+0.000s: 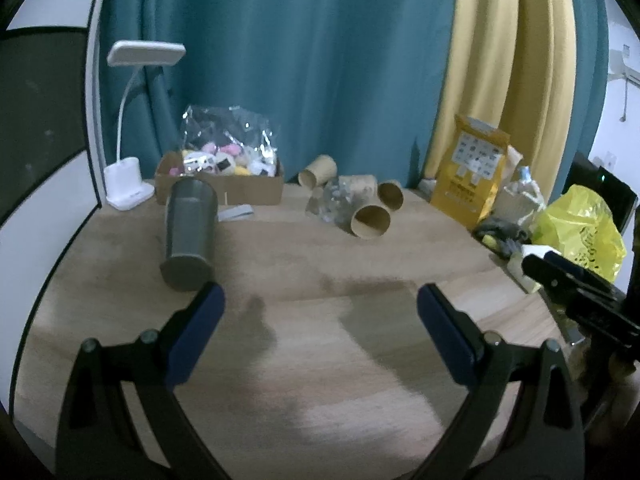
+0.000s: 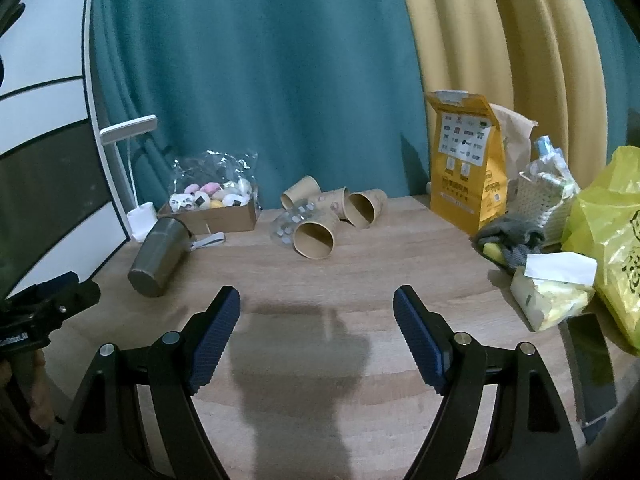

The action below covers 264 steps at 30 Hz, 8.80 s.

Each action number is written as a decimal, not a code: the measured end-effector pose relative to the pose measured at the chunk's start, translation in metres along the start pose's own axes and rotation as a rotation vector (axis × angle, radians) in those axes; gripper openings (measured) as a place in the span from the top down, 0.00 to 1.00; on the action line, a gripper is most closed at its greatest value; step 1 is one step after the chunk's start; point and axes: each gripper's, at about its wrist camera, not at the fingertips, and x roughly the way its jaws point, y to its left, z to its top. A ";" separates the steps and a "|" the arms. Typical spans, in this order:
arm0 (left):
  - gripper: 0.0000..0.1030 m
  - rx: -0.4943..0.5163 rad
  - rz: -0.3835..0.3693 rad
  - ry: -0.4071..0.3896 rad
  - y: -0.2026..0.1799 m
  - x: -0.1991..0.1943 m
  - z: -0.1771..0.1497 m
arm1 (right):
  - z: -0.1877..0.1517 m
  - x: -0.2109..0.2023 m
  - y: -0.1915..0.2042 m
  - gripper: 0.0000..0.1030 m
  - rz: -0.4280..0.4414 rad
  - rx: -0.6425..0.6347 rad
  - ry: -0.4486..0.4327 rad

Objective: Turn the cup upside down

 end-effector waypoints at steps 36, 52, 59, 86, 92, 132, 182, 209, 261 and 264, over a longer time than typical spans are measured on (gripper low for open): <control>0.13 0.212 -0.002 0.465 -0.012 0.463 0.214 | 0.062 0.243 -0.134 0.21 -0.016 0.107 0.144; 0.28 0.252 0.064 0.544 -0.016 0.519 0.203 | 0.056 0.273 -0.140 0.21 -0.023 0.140 0.185; 0.37 0.295 0.029 0.544 -0.033 0.528 0.199 | 0.058 0.266 -0.140 0.21 -0.045 0.140 0.172; 0.39 0.221 -0.041 0.383 -0.072 0.316 0.158 | 0.065 0.166 -0.097 0.21 0.002 0.090 0.076; 0.39 0.206 -0.071 0.382 -0.057 0.235 0.115 | 0.041 0.123 -0.070 0.21 0.035 0.075 0.086; 0.14 0.087 -0.170 0.430 -0.046 0.097 -0.080 | -0.078 0.050 0.007 0.21 0.074 -0.177 0.283; 0.14 -0.201 -0.030 0.252 0.099 0.019 -0.100 | -0.042 0.140 0.180 0.37 0.451 -1.690 0.477; 0.14 -0.044 -0.008 0.165 0.025 0.046 -0.075 | -0.081 0.083 0.038 0.36 0.227 -0.076 0.055; 0.14 0.010 0.066 0.055 -0.026 -0.001 -0.080 | -0.072 0.017 -0.001 0.22 0.130 -0.048 0.065; 0.14 0.011 0.062 0.059 -0.026 0.000 -0.080 | -0.071 0.017 -0.001 0.22 0.130 -0.048 0.066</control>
